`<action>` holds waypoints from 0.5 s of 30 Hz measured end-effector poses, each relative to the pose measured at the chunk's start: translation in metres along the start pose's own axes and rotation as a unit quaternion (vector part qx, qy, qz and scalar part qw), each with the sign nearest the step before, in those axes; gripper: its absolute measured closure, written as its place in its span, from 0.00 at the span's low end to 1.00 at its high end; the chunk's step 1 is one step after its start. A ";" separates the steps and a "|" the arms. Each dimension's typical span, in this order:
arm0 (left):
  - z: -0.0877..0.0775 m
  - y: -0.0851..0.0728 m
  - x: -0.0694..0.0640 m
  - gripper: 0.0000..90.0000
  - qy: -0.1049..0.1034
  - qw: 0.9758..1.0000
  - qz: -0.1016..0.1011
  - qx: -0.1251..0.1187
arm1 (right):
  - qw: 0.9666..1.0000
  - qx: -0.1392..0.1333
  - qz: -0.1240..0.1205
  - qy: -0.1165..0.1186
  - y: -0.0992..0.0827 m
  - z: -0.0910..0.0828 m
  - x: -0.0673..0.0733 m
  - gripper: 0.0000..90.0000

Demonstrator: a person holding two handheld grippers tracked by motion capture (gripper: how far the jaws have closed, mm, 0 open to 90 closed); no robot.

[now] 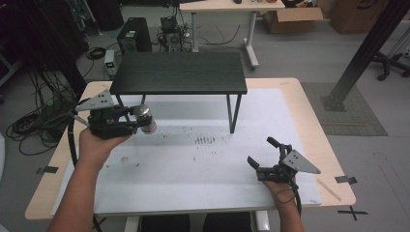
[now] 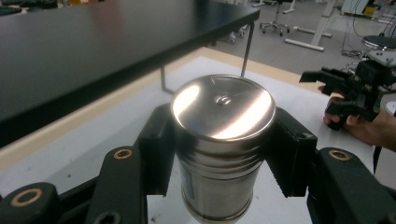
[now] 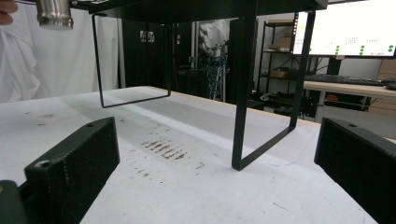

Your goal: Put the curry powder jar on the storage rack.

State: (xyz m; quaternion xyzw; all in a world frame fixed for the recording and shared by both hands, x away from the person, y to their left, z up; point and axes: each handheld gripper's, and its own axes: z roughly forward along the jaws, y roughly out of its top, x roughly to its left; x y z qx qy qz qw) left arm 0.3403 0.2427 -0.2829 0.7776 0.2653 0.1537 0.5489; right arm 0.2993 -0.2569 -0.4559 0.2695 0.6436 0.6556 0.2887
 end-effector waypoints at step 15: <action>0.002 0.053 0.003 0.54 -0.007 1.000 0.005 -0.019 | 1.000 -0.002 0.001 0.000 0.000 0.000 0.000 0.00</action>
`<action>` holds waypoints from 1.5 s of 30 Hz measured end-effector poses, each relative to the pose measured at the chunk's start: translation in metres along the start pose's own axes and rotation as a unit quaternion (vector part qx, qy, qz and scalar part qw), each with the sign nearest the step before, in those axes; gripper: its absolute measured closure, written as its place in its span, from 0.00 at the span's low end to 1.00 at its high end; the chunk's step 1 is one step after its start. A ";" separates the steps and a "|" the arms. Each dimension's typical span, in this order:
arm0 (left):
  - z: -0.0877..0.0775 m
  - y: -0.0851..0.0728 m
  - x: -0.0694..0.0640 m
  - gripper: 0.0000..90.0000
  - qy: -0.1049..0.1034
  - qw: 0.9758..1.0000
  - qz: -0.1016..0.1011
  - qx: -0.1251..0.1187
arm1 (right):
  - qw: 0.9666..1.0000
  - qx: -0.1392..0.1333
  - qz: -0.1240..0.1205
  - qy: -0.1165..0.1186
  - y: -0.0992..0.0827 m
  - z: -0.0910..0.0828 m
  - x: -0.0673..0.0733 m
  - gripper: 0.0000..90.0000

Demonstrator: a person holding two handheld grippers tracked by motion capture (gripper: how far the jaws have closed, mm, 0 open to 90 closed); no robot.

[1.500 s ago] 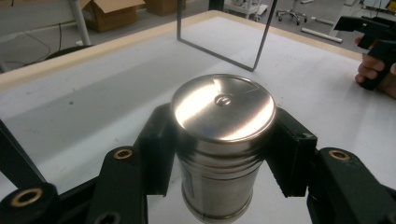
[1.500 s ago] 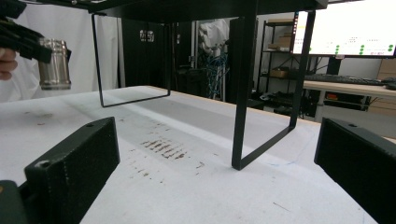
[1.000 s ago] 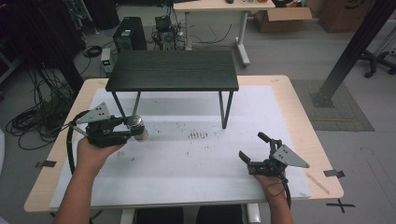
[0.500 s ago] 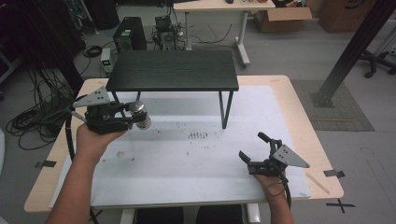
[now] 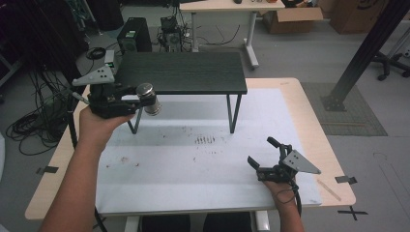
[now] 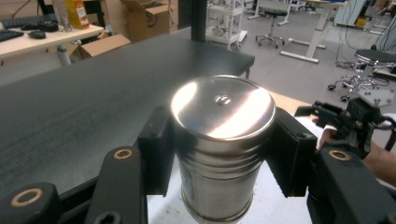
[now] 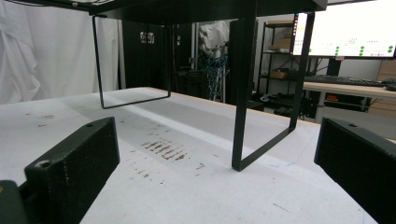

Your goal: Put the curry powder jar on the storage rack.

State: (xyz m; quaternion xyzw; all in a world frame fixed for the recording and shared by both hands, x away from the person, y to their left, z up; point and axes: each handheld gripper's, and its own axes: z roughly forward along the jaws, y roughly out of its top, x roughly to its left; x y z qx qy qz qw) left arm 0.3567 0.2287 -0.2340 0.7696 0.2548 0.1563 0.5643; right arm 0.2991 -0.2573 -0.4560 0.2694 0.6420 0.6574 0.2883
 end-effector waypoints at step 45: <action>0.034 0.044 0.043 0.54 0.057 0.998 -0.024 0.018 | 1.000 0.000 0.002 0.001 0.000 0.000 -0.001 0.00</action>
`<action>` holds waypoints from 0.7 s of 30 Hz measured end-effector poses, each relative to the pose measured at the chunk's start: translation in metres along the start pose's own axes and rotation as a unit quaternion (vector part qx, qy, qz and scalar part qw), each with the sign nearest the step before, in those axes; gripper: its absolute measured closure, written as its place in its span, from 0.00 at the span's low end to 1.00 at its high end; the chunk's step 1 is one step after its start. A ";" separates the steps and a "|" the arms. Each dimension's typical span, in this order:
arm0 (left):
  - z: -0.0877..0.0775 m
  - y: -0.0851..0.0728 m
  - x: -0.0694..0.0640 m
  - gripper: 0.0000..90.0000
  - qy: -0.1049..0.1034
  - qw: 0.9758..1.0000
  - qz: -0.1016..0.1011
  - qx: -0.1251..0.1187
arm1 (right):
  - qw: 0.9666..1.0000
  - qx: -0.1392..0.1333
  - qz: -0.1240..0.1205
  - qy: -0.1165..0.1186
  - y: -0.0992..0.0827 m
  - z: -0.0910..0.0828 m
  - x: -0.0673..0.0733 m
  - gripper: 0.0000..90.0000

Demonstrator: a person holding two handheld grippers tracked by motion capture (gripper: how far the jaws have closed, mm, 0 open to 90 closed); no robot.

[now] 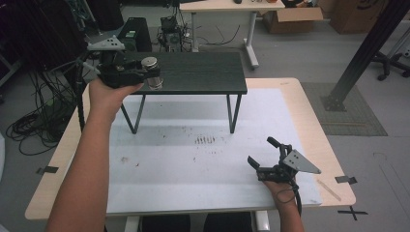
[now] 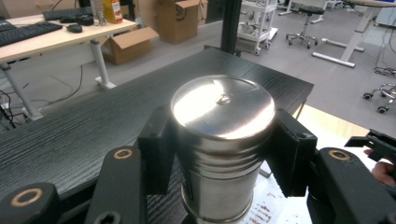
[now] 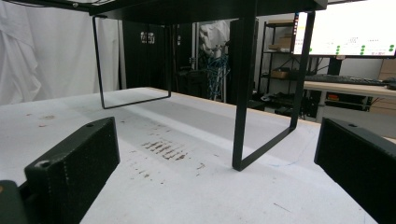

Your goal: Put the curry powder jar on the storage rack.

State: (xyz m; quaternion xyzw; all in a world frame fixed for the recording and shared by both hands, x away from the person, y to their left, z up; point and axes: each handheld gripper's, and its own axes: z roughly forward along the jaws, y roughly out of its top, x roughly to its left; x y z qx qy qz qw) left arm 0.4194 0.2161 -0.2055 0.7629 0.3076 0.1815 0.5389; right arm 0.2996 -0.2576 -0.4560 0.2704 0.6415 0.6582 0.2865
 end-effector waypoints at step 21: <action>0.019 0.004 0.015 0.54 0.027 0.999 -0.013 0.016 | 1.000 -0.002 0.001 0.000 0.000 0.000 0.000 0.00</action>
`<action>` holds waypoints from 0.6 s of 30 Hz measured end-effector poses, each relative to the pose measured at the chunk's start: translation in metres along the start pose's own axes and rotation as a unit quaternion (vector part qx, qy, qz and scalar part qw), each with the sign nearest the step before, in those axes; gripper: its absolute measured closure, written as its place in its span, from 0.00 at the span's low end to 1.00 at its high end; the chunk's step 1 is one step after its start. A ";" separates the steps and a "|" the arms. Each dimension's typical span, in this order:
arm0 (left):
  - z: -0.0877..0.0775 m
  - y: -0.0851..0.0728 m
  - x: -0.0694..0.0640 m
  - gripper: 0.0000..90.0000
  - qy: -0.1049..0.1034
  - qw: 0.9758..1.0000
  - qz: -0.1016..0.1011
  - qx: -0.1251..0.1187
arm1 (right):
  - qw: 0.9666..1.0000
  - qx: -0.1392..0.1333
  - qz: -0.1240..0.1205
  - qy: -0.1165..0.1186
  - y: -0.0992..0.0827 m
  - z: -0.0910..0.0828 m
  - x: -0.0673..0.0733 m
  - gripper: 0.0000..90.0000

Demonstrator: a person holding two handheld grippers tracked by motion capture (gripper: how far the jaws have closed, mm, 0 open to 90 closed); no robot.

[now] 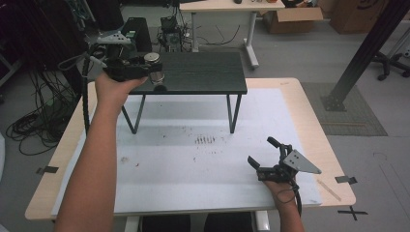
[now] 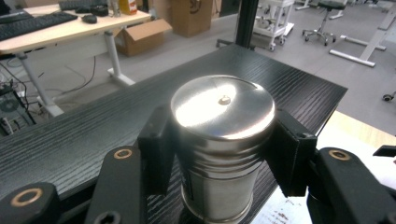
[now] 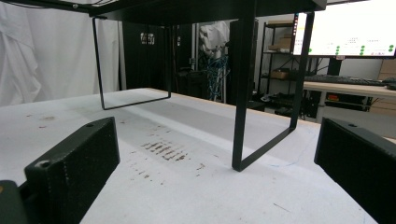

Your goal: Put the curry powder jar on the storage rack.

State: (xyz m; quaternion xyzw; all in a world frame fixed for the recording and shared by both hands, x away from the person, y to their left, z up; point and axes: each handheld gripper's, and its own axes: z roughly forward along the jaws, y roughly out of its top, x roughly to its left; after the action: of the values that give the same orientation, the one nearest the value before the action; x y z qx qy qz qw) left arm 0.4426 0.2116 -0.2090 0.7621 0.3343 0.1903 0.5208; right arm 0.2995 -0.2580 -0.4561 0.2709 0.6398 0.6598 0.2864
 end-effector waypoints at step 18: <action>0.013 -0.009 0.001 0.54 0.008 1.000 0.003 0.014 | 1.000 -0.001 0.000 0.000 0.000 0.000 0.000 0.00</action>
State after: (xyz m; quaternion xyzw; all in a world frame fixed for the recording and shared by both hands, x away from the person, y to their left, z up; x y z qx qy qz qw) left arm 0.4485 0.2055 -0.2219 0.7686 0.3394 0.1934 0.5065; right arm 0.2994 -0.2582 -0.4562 0.2706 0.6389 0.6607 0.2864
